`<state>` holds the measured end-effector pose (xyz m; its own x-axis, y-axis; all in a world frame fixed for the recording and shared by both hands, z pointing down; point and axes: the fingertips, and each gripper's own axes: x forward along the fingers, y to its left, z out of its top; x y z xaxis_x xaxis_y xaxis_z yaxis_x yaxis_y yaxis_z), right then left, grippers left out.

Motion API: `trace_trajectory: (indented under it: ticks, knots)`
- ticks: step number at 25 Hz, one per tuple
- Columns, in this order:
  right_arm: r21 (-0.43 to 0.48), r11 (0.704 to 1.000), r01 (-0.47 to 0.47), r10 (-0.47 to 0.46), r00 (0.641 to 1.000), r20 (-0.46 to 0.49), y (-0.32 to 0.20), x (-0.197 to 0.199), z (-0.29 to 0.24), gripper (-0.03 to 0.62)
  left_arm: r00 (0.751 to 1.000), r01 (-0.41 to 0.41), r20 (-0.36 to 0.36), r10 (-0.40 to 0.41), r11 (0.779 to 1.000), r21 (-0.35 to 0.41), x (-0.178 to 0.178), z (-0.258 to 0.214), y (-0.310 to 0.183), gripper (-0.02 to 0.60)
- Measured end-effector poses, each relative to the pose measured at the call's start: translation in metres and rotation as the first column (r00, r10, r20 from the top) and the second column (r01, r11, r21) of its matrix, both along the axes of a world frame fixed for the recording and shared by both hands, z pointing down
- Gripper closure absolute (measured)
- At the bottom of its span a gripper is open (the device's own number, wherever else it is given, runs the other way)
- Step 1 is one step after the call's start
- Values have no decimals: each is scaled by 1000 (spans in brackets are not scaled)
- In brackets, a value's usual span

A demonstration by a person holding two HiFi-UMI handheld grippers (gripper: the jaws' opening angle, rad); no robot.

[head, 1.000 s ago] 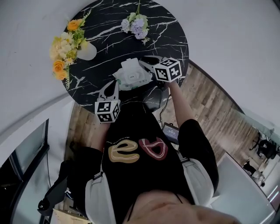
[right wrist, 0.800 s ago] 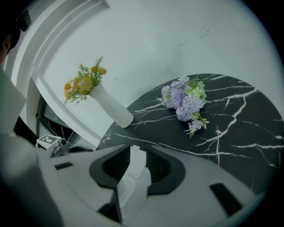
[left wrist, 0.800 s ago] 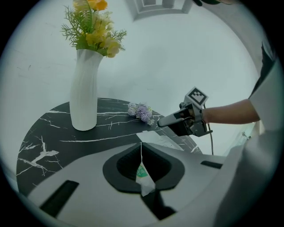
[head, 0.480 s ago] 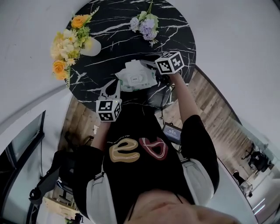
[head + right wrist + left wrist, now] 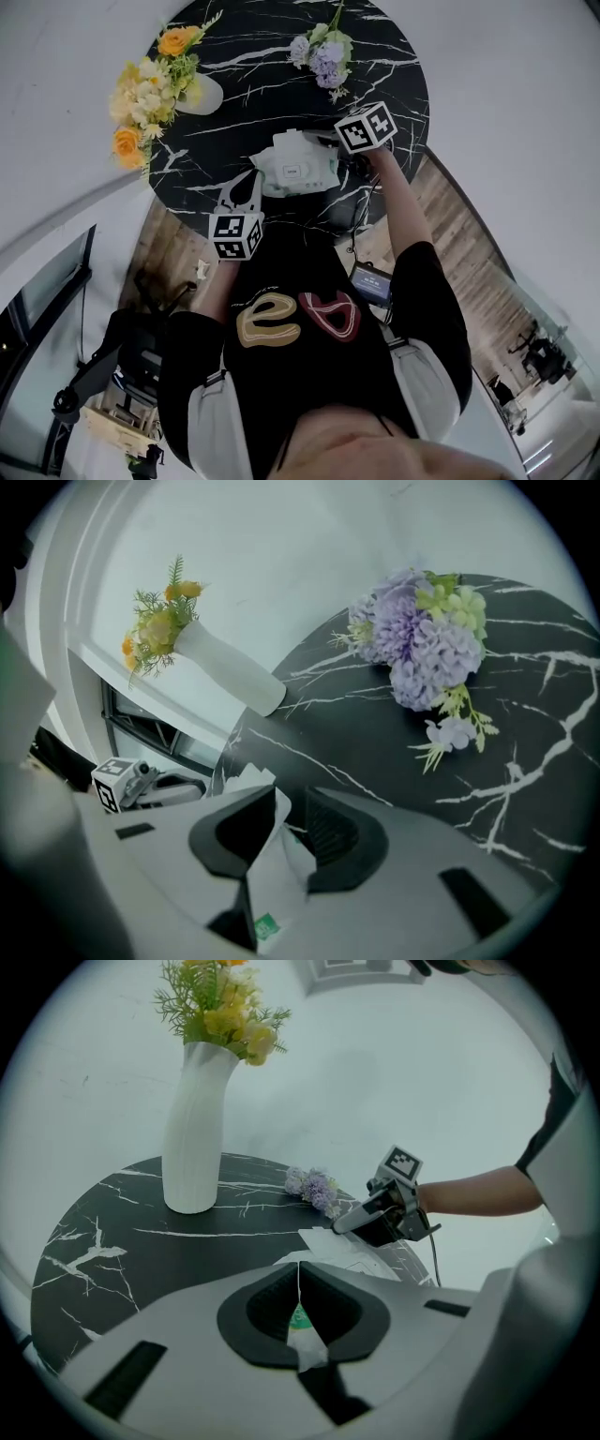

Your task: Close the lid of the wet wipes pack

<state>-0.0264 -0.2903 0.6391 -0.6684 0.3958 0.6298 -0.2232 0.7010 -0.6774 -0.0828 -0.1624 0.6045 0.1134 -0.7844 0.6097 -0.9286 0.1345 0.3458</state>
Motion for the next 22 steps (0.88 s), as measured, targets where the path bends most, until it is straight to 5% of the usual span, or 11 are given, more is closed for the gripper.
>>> trace_trajectory:
  ticks: [9,22]
  knots:
    - [-32,996,78,-78,997,-8,8,0,1,525,1000,19,-12,-19,1000,-13,0,5,2,563]
    - [56,997,59,-60,998,20,9,0,-22,548,997,-81,-10,81,997,-8,6,12,2,563]
